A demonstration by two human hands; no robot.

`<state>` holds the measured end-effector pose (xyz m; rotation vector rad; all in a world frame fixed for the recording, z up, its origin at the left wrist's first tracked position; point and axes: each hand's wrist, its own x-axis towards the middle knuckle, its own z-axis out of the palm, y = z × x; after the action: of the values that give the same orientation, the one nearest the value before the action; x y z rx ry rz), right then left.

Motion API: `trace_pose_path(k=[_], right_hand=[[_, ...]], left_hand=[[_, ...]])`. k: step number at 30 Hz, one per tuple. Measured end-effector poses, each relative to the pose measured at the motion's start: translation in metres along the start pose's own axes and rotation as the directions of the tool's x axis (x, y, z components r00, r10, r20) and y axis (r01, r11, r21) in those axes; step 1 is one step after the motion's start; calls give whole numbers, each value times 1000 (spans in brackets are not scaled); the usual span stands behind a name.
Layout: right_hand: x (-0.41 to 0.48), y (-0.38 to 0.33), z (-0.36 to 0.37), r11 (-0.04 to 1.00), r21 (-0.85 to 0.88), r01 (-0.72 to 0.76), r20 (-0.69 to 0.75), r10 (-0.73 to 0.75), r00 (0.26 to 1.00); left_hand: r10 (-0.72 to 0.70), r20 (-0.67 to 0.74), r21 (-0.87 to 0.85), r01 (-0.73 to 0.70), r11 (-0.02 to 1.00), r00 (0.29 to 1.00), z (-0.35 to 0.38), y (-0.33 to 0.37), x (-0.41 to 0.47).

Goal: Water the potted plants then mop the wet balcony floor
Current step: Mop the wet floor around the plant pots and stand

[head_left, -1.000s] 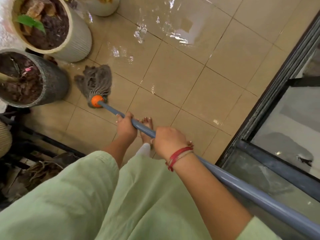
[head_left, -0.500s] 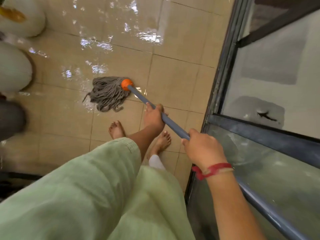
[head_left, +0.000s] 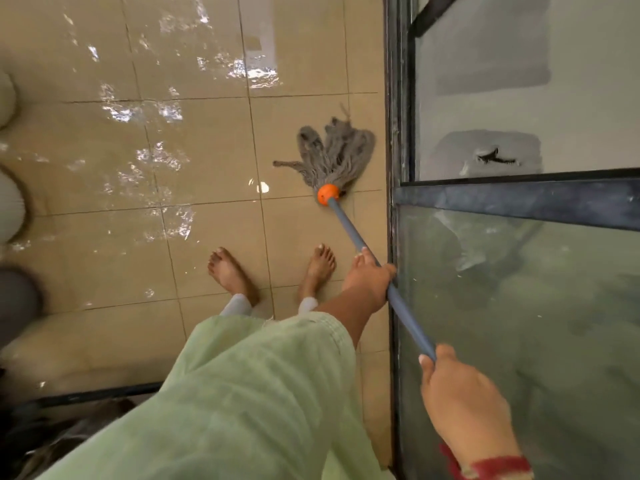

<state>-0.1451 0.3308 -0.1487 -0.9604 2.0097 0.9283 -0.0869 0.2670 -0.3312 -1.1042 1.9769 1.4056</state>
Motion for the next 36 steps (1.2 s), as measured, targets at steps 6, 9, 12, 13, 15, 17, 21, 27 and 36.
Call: trace_pose_path(k=[6,9,12,13,15,17,21,27,36], right_hand=[[-18,-71,12,997,10,78,3,-78,997],[-28,-119,16,990,-21,140,0,-140,990],[-36,-164,17,964,-111,241,-29,-245,969],[-37,-179,19,949,-147,277,-38,-286,958],[-37,-213,24,908,-224,353,-44,-371,927],[-37,-248,32,867,-284,410,-32,-436,899],[-43,-309,45,743,-367,559,38,-588,808],[-40,-328,54,627,-354,694,150,-695,703],[10,-203,15,800,-182,572,25,-578,816]], left_hand=[[-113,32,48,112,993,993,5,-80,-25],[-169,5,33,169,985,986,-11,-129,-46],[-286,-75,-66,282,957,955,-20,-181,-73],[-343,-109,-116,330,937,933,-16,-202,-79],[-481,-189,-237,436,868,856,-16,-241,-96],[-547,-223,-319,469,823,807,-15,-275,-115],[-659,-274,-521,467,714,701,-2,-335,-156],[-754,-305,-657,444,609,582,37,-354,-176],[-685,-401,-610,380,695,609,16,-244,-92]])
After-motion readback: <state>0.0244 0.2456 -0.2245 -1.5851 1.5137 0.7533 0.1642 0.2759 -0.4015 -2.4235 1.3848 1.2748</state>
